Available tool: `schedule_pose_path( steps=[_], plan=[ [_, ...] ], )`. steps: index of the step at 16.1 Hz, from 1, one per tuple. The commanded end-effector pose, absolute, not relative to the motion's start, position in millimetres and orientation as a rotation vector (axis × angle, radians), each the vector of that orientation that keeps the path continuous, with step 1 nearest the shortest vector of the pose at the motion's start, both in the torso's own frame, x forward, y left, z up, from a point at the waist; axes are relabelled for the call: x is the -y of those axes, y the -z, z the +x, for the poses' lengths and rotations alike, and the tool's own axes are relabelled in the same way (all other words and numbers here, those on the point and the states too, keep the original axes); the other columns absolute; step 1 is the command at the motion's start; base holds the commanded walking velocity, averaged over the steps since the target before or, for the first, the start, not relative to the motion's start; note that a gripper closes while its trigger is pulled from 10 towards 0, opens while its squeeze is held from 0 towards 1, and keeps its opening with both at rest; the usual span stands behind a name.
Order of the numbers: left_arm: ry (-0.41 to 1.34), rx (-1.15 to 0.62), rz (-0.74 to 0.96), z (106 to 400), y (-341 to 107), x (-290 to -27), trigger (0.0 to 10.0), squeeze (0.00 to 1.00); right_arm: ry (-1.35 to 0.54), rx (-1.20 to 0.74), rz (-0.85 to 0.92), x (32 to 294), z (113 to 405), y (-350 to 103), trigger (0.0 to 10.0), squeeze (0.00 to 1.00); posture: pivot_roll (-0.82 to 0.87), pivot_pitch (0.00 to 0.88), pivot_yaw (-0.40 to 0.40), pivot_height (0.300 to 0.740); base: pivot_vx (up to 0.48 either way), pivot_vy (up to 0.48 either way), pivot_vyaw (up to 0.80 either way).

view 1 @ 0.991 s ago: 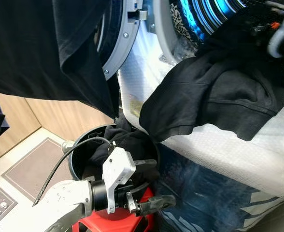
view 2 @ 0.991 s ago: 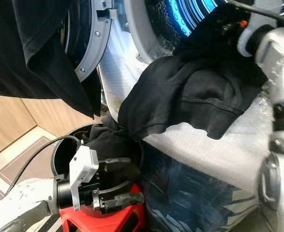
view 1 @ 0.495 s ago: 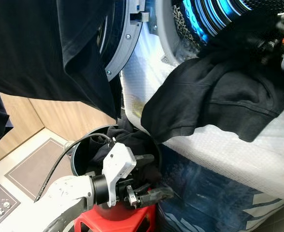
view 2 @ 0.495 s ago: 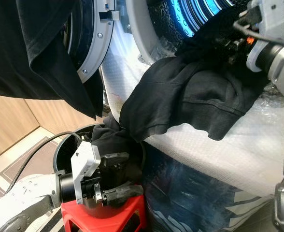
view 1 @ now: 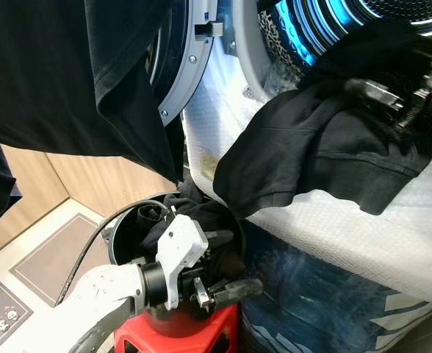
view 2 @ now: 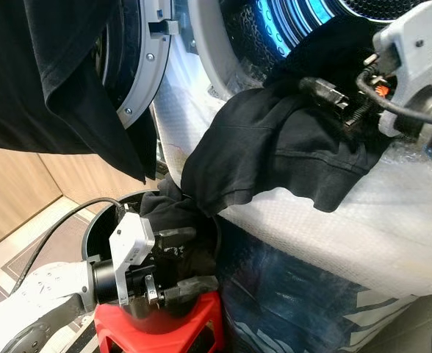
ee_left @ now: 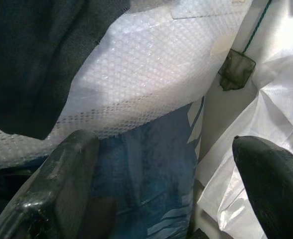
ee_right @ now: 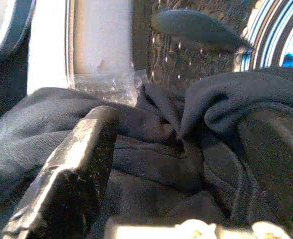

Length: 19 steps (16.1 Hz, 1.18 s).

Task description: Clothes washing

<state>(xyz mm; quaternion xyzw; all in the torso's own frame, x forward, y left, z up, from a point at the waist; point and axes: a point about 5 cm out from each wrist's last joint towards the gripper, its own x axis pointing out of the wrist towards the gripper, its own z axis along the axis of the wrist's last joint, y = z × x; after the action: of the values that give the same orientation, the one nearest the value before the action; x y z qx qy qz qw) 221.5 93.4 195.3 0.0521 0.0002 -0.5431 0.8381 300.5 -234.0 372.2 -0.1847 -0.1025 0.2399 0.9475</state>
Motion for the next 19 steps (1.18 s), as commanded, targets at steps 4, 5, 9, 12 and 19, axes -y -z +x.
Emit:
schedule_pose_path(
  steps=[4, 5, 9, 12, 19],
  plan=[
    [1.161, 0.016, 0.122, 222.3, -195.7, -91.7, 10.0, 0.0, -0.61, 0.325, -0.341, 232.5, 270.1, -371.5, 10.0, 0.0, -0.04, 0.057, 0.012, 0.74, 0.0, 0.0, 0.0],
    [1.164, 0.017, 0.122, 222.4, -195.5, -91.3, 10.0, 0.0, -0.654, 0.352, -0.334, 230.6, 263.2, -365.9, 10.0, 0.0, -0.04, 0.056, 0.012, 0.74, 0.0, 0.0, 0.0],
    [1.164, -0.009, 0.12, 221.1, -190.7, -90.0, 10.0, 0.0, -0.8, 0.337, -0.284, 216.6, 245.7, -336.7, 10.0, 0.0, -0.04, 0.059, 0.018, 0.74, 0.0, 0.0, 0.0],
    [1.118, -0.038, 0.111, 221.6, -181.3, -88.3, 10.0, 0.0, -0.915, 0.258, -0.248, 207.4, 236.7, -317.1, 10.0, 0.0, -0.04, 0.065, 0.016, 0.74, 0.0, 0.0, 0.0],
    [0.966, -0.154, 0.113, 227.1, -142.1, -87.0, 10.0, 0.0, -1.021, 0.116, -0.158, 191.3, 234.7, -286.5, 10.0, 0.0, -0.02, 0.082, 0.001, 0.74, 0.0, 0.0, 0.0]
  ],
)
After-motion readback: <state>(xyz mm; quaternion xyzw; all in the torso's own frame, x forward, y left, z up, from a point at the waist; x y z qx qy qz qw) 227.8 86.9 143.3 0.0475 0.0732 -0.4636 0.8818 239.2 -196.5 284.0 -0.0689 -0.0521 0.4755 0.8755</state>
